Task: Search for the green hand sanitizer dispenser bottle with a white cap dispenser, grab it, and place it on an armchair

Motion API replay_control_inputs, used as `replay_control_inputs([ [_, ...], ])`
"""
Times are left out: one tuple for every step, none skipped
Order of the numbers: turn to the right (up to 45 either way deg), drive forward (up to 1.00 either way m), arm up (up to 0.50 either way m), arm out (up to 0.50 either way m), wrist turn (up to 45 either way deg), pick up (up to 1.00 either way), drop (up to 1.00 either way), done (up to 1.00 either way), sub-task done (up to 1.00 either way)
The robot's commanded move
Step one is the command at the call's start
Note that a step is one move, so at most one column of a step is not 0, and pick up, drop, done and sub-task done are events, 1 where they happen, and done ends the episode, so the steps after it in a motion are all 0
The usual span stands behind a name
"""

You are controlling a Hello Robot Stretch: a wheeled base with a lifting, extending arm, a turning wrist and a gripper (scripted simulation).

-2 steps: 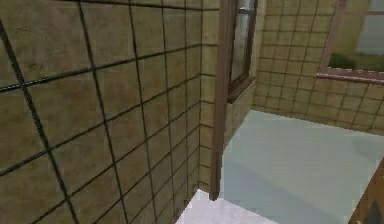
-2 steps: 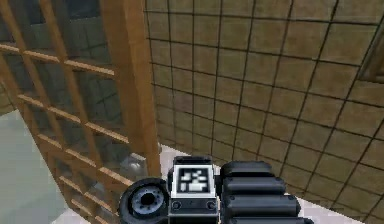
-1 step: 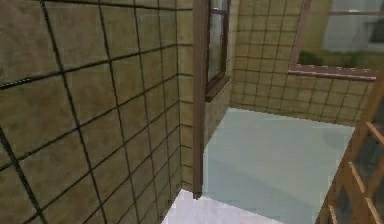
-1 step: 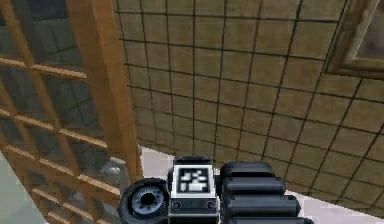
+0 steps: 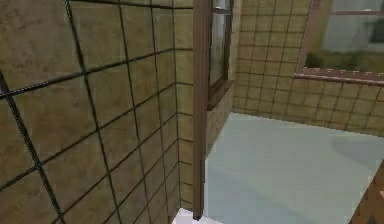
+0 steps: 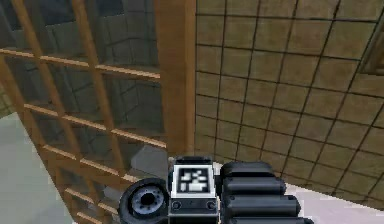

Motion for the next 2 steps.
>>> replay_control_inputs([
  [21.0, 0.0, 0.0, 0.0, 0.0, 0.0, 0.0, 0.0, 0.0],
  [0.0, 0.45, 0.0, 0.0, 0.0, 0.0, 0.0, 0.0, 0.0],
])
